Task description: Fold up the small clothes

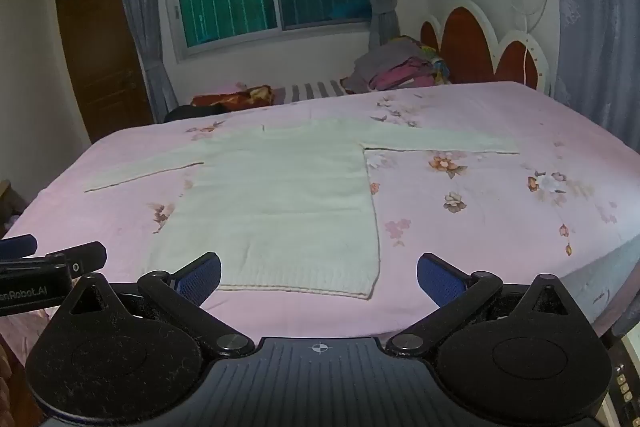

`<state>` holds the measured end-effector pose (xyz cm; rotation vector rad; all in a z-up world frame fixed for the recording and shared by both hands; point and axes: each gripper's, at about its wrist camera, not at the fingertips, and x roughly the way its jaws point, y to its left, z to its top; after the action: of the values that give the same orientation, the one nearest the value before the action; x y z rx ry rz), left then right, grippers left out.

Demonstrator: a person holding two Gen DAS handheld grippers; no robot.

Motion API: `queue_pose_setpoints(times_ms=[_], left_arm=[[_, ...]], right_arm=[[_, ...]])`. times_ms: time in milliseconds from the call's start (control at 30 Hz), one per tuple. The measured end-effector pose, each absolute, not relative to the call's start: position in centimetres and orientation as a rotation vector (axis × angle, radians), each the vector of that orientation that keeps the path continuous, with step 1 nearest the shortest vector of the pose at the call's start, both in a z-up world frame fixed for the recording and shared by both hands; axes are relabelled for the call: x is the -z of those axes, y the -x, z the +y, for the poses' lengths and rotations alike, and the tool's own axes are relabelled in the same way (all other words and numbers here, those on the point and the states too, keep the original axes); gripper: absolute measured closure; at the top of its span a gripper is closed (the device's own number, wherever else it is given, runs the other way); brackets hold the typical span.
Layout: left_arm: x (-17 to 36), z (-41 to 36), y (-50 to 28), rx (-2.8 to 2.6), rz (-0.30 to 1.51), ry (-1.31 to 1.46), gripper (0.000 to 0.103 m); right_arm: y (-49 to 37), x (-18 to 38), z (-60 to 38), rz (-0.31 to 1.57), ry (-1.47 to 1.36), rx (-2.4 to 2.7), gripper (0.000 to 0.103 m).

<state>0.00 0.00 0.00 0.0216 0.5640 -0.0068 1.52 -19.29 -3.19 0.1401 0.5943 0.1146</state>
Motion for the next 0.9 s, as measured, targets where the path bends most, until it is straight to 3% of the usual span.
queue_pose_setpoints(times_ms=[900], left_arm=[[0.06,-0.2,0.01,-0.005,0.555,-0.044,0.0]], right_arm=[[-1.86,2.93,-19.34,0.592,-0.145,-0.123,0.0]])
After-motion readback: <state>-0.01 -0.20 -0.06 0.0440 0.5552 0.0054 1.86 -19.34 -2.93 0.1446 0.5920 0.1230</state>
